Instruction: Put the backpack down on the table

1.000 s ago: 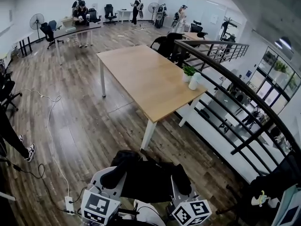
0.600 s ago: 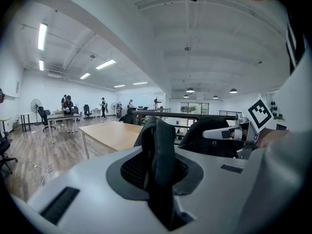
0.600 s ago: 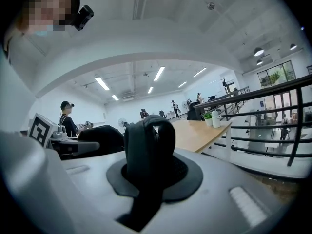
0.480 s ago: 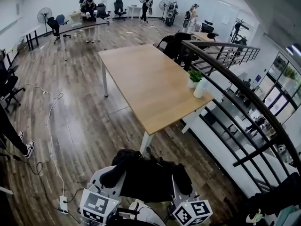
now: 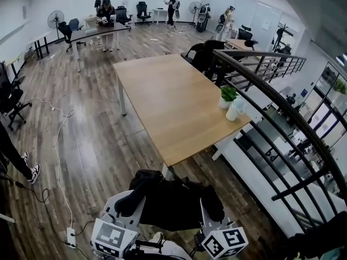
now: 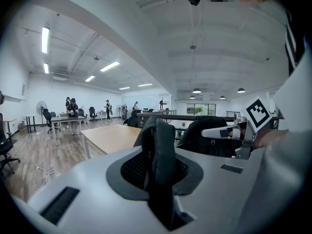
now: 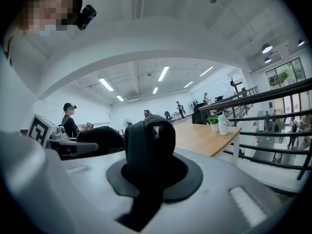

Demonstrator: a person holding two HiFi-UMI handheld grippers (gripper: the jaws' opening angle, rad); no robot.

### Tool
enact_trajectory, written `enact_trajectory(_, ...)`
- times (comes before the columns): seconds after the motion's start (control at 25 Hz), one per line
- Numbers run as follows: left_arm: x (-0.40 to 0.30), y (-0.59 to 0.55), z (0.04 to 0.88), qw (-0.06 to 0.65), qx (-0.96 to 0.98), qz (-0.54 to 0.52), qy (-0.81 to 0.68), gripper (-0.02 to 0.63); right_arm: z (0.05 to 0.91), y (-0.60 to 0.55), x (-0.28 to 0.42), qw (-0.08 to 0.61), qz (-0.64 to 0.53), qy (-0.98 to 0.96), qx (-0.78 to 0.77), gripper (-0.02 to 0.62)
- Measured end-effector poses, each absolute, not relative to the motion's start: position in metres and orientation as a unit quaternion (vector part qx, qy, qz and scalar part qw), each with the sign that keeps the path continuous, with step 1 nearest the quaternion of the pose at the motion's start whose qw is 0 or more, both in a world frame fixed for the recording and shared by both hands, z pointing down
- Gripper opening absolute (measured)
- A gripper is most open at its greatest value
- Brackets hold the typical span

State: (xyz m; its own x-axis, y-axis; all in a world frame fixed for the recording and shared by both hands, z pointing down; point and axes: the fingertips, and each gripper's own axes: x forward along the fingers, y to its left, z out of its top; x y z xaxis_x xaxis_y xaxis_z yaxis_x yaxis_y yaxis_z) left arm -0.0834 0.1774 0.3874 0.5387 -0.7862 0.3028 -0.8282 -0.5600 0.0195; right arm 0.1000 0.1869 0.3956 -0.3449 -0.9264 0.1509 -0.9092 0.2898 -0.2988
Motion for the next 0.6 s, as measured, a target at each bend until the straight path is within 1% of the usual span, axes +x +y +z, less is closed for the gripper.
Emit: enact_trajectory(0.6,-0.056,0.136,0.393,0.081,0.873,0.131,-0.463,0.058,0.403,0.148,0.128,0.030,-0.174,0.798,-0.575,0.054)
